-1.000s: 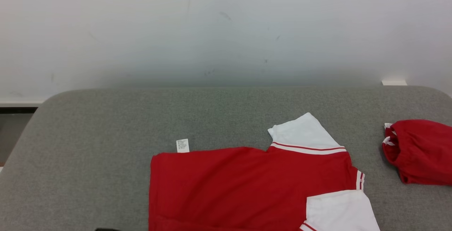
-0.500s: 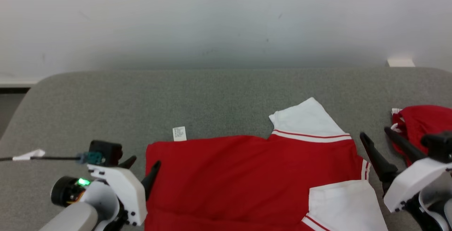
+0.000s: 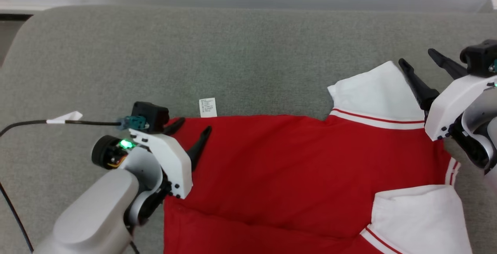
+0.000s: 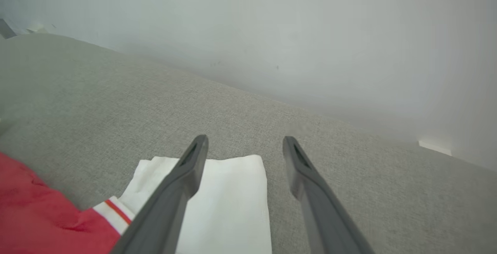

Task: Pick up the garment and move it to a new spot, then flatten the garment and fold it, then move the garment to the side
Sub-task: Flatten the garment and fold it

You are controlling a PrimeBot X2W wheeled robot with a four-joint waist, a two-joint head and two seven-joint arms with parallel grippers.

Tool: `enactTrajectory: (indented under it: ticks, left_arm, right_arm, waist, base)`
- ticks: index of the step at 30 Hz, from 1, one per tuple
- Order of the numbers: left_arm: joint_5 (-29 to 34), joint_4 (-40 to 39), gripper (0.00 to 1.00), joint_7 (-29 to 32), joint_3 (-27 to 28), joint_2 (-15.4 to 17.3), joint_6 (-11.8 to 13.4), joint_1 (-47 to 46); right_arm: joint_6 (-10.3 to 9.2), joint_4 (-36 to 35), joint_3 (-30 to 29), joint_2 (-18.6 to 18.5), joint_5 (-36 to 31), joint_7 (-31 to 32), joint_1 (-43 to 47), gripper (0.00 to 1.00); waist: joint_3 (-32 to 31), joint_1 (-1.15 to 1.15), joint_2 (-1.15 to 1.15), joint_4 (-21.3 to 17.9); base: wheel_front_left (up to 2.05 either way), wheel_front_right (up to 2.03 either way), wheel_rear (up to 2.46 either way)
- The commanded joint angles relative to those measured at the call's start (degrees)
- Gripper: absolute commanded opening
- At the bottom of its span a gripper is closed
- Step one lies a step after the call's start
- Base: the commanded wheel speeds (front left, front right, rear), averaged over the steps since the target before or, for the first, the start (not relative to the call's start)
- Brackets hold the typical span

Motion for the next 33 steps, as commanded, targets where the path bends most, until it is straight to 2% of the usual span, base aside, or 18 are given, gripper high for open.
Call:
enactTrajectory:
  ticks: [1,7,15,20,28,29,30,31,32,33]
  left_arm:
    - [0.42,0.99,1.00,-0.73,0.17,-0.42,-0.29,-1.29]
    - [1.18,3.11,1.00,-1.90,0.30,-1.84,-0.53,-4.17]
    - [0.22,3.92,1.00,-2.20,0.72,-1.80,-0.36,-4.44]
    - [-1.15,6.11,1.00,-2.08,0.95,-2.02,-0.81,-3.83]
    - [-3.37,9.11,1.00,-0.37,0.45,-3.02,-3.54,-4.07]
    - [-3.72,9.32,0.86,-0.03,0.31,-3.18,-3.87,-4.10]
    - [-3.85,9.47,0.43,0.11,0.24,-3.26,-3.99,-4.25]
    - [-3.43,9.59,0.18,0.10,0.05,-3.03,-3.99,-4.46]
    - [-3.26,9.74,0.00,0.01,-0.03,-2.89,-4.08,-4.52]
    - [-3.36,9.84,0.00,-0.21,0.06,-2.78,-4.16,-4.48]
  right_arm:
    - [-0.14,2.27,1.79,-0.70,1.39,0.11,-2.36,1.00]
    - [-0.14,10.37,7.64,-0.90,5.26,-1.01,-9.25,1.00]
    - [-0.14,20.23,12.64,0.08,9.11,3.11,-13.09,1.00]
    - [-0.14,21.22,16.83,-0.23,12.03,7.61,-12.76,1.00]
    - [-0.14,21.27,20.92,-0.50,14.99,6.93,-13.89,1.00]
    - [-0.14,21.09,21.53,-0.37,15.53,6.87,-13.84,0.91]
    - [-0.08,20.35,22.54,-0.27,16.00,6.97,-13.69,0.38]
    - [0.00,19.90,23.23,-0.35,16.72,6.94,-13.45,0.00]
    - [0.00,19.62,23.85,-0.61,17.21,6.80,-13.30,0.00]
    - [-0.01,19.59,24.09,-1.06,17.55,5.60,-13.38,0.00]
  waist:
    - [2.97,-0.01,0.00,2.35]
    - [5.52,-0.01,0.00,3.68]
    - [6.02,-0.01,0.00,4.47]
    - [5.69,-0.01,0.00,4.03]
    - [6.05,-0.01,0.00,3.56]
    - [6.09,-0.01,0.00,3.60]
    - [6.07,-0.01,0.00,3.67]
    - [5.99,-0.01,0.00,3.72]
    - [5.83,-0.01,0.00,3.75]
    - [5.57,-0.01,0.00,3.77]
  base:
    - [0.00,0.00,0.00]
    - [0.00,0.00,0.00]
    - [0.00,0.00,0.00]
    - [0.00,0.00,0.00]
    - [0.00,0.00,0.00]
    - [0.00,0.00,0.00]
    - [0.00,0.00,0.00]
    - [0.00,0.00,0.00]
    - [0.00,0.00,0.00]
    - [0.00,0.00,0.00]
